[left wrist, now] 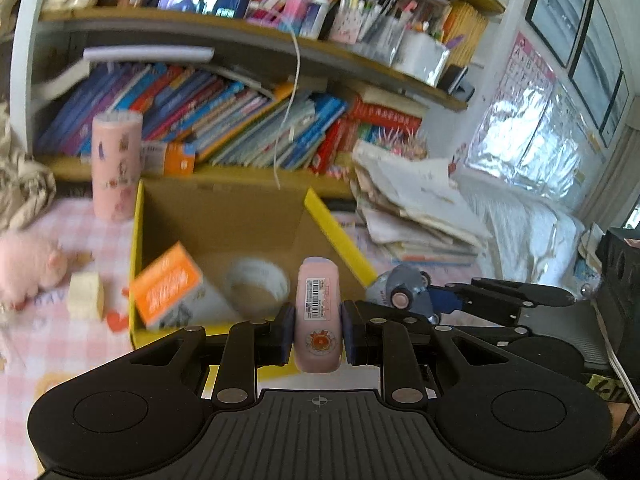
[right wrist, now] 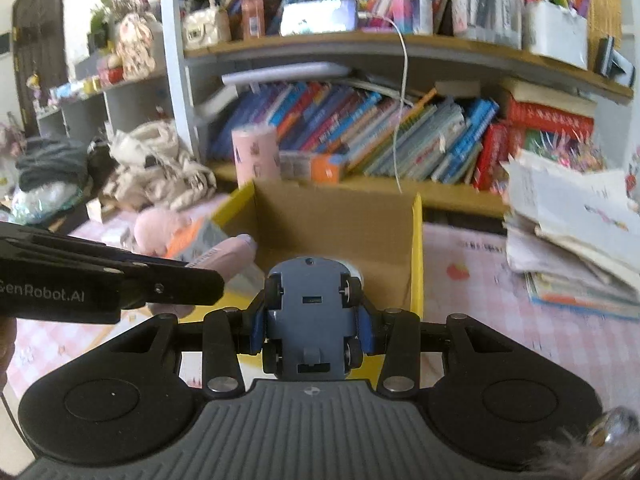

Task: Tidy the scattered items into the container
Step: 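Lower both items into the yellow box and open both grippers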

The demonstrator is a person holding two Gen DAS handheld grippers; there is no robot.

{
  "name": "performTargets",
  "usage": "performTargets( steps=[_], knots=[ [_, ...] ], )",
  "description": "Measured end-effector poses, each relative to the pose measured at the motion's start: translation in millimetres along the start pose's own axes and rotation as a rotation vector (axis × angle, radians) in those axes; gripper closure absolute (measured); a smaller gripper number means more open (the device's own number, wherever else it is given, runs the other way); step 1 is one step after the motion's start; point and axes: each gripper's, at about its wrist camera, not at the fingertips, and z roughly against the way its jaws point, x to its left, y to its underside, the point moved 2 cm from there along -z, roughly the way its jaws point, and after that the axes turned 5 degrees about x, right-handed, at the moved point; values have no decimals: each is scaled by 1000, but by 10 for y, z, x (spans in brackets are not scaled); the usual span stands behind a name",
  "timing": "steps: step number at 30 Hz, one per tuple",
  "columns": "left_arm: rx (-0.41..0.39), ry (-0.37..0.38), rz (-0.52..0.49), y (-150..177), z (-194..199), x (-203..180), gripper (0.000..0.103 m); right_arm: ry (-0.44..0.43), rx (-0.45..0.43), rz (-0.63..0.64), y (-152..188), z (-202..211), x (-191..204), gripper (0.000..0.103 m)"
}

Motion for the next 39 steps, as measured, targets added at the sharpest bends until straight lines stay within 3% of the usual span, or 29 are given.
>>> performTargets(
  steps=[6, 13, 28, 39],
  knots=[
    [-37, -50, -20, -237, -74, -20, 80, -51, -27, 15, -265, -184, -82, 63],
    [-14, -111, -2, -333, -226, 167, 80, -94, 3, 12, -432, -494, -146, 63],
    [38, -207, -12, -566, -754, 560, 80, -92, 195, 102, -598, -1443, -178, 63],
    [155, -298, -13, -562, -1150, 754, 80, -100, 352, 225, -614, -1946, -33, 63]
  ],
)
